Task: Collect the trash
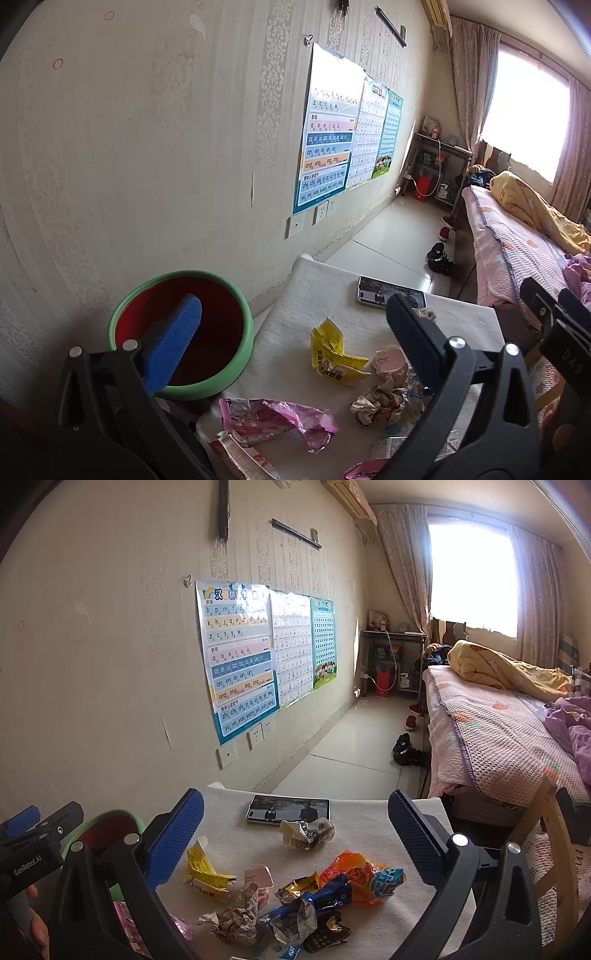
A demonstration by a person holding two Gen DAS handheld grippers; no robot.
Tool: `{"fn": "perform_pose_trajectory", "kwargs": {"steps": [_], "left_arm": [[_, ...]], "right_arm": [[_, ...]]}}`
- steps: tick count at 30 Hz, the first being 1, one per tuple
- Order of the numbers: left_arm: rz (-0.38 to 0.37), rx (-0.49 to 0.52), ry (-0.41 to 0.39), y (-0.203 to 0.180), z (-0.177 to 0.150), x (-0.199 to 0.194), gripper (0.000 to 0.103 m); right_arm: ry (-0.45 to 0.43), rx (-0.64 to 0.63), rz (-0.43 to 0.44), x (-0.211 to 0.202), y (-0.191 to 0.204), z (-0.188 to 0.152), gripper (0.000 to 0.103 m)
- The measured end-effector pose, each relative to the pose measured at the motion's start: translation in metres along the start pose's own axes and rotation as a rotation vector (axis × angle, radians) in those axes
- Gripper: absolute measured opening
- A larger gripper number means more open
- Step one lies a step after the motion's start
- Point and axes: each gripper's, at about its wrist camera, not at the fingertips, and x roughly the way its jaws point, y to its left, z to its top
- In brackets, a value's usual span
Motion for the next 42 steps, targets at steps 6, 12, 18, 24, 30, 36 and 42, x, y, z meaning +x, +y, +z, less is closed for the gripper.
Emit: {"fn": "perform_pose_trajectory", "kwargs": {"steps": [6,12,18,24,30,36,42], "left_arm": [[-0.004,-0.001,0.0,0.0007,-0.0007,0.0006,0.098],[0.003,-0.008,0.002,0.0025,-0.0027,0.0008,0.098],[0.011,-0.013,-0.006,0.0036,-0.0023,0.0001,0.098],[0.008,-0.013,-0.007,0.0029,-0.0025,-0.0007,0.098],[0.011,-0.016,-0.001,0.0027,-0.0029,0.0003,0.098],[0.002,-0.015,-0.001,0.0018,-0.0029,-0.001,0.098],[0.004,-0.014,0.005,0.0022,-0.0024,-0.0002,0.098]], "right_arm": [[0.018,0.007,-0.005,0.0038,0.0005,-0.0029,0.096],[0.029,0.004,-0.016,0.005,-0.0003,-0.0042,0.096],[0.021,0.004,-0.026,0.002,-0.0014,-0.0044,0.096],[0.022,0.0,-0.034,0.0015,-0.0005,-0.0031,0.096],[0.02,-0.001,-0.036,0.0009,-0.0015,-0.003,0.096],[0.021,-0.001,-0.035,0.0004,-0.0019,-0.0031,0.096],[0.022,-0.008,-0.036,-0.0009,-0.0015,-0.0033,0.096]]}}
